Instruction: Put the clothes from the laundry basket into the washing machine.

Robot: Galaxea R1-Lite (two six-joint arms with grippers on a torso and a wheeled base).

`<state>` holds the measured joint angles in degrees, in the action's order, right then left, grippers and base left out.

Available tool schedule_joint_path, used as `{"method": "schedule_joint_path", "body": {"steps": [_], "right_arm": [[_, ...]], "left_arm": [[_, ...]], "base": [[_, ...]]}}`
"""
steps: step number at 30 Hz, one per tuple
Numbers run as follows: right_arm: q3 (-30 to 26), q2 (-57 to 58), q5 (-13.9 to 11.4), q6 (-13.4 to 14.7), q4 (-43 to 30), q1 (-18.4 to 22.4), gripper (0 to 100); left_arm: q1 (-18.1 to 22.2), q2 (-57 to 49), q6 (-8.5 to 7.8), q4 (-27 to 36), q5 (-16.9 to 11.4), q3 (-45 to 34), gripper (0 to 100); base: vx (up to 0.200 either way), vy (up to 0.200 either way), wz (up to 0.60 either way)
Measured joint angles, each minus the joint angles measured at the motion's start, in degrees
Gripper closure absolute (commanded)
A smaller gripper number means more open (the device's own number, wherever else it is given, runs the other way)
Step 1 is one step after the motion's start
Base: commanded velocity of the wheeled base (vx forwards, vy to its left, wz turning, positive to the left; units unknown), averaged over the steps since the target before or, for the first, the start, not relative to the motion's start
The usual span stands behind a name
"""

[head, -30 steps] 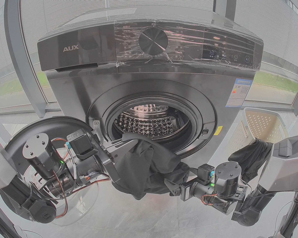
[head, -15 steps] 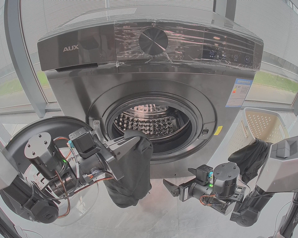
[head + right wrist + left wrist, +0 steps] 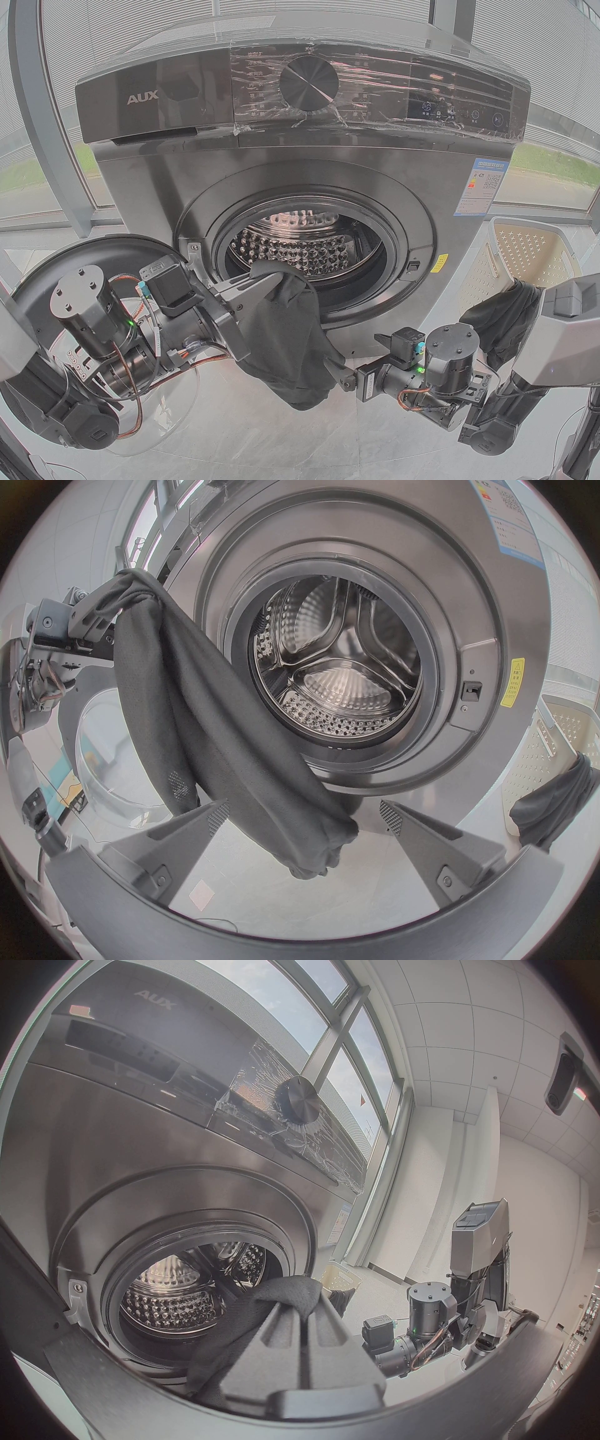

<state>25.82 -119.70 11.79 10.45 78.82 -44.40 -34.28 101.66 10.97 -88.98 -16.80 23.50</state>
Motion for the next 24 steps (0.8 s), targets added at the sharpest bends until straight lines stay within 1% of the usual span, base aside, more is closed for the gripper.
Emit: {"method": "schedule_joint_path", "body": {"steps": [3,5,11,13,18,24], "right_arm": [[0.6,-0.2,-0.2,-0.1,0.2,-0.3,0],[1.3,-0.3,-0.8,-0.2,1.6,-0.9,0],[2.7,-0.4,-4.0,-0.4,5.1,-2.6,0],[3.1,-0.4,-4.4,-0.4,6.3,-3.2,0],[5.1,-1.1,-4.0,-0.3,6.6,-3.3,0],[6.3,-2.1,-3.1,-0.3,5.8,-1.6,0]], "left_arm": [[0.1,0.0,0.00,0.0,0.0,0.1,100],[0.1,0.0,-0.02,0.0,0.0,0.2,100],[0.1,0.1,0.00,0.0,0.0,0.2,100],[0.1,0.1,0.00,0.0,0.0,0.2,100],[0.1,0.1,0.00,0.0,0.0,0.1,100],[0.1,0.1,0.00,0.0,0.0,0.1,100]], "base": [[0.000,0.000,0.00],[0.000,0.000,0.00],[0.000,0.000,0.00],[0.000,0.000,0.00],[0.000,0.000,0.00],[0.000,0.000,0.00]]}}
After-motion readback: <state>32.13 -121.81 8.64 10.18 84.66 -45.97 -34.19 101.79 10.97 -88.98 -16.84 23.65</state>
